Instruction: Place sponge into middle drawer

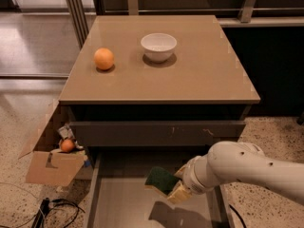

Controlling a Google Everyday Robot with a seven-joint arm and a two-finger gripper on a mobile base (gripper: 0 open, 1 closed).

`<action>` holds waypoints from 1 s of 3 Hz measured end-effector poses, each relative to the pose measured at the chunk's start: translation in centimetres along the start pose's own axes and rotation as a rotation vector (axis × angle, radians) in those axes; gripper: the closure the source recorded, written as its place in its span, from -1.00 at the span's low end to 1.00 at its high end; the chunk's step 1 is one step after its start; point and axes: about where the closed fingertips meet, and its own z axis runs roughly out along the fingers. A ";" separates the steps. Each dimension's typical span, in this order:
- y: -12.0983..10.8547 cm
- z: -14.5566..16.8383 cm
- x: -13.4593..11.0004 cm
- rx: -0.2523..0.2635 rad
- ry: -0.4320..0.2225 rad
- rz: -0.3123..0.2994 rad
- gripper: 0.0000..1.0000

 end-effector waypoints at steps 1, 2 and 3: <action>-1.3 5.1 0.6 0.024 -0.010 0.009 1.00; -3.4 9.4 0.5 0.048 -0.037 0.015 1.00; -5.6 12.4 0.3 0.047 -0.078 0.020 1.00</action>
Offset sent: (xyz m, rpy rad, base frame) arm 0.0817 0.0374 -0.1323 0.0475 -0.0809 -0.0613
